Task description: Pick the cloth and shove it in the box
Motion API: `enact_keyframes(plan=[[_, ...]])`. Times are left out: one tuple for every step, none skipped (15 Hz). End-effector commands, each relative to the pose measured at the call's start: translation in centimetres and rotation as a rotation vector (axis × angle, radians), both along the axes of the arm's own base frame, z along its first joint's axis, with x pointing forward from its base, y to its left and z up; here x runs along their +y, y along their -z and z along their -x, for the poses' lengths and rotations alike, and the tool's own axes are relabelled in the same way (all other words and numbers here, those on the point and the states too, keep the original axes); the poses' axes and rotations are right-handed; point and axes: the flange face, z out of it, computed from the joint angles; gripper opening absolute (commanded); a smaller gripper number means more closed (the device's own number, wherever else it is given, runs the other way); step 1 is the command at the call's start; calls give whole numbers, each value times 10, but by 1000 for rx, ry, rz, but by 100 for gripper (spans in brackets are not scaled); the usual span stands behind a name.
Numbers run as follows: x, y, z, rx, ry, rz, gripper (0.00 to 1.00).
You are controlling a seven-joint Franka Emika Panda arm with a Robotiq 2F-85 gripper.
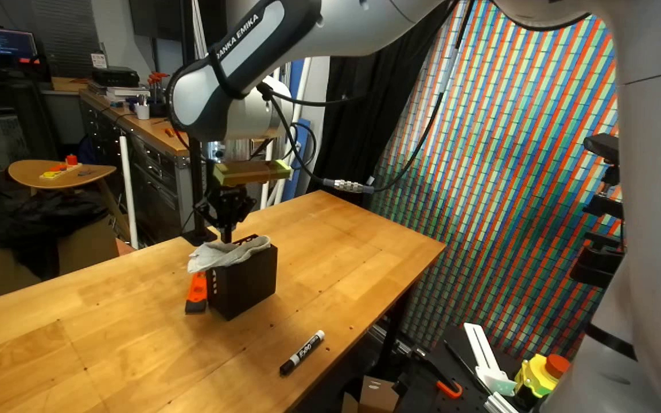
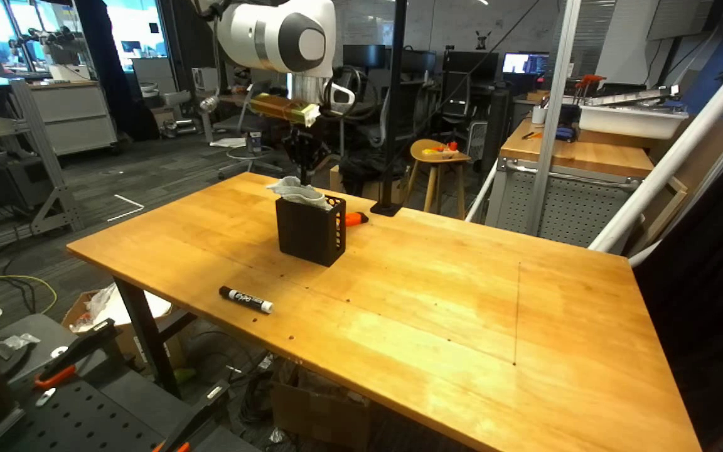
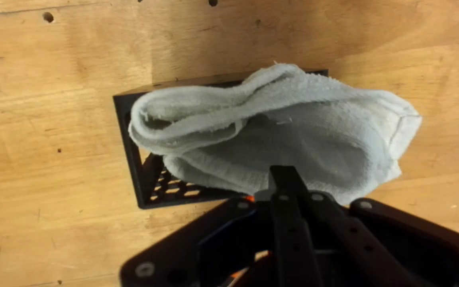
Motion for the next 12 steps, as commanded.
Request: enact_keyframes(plan=[[18, -41, 15, -29, -24, -8, 0], [31, -47, 18, -32, -40, -16, 0], [43, -52, 21, -37, -54, -17, 0], [58, -54, 24, -37, -74, -20, 0], [71, -55, 28, -34, -95, -24, 0], [85, -56, 31, -30, -112, -26, 0], [98, -55, 34, -22, -128, -30, 0], [110, -53, 38, -18, -144, -34, 0], [120, -50, 40, -12, -157, -34, 0], [130, -46, 42, -10, -173, -37, 0], [137, -41, 45, -4, -193, -34, 0], [142, -37, 46, -1, -209, -31, 0]])
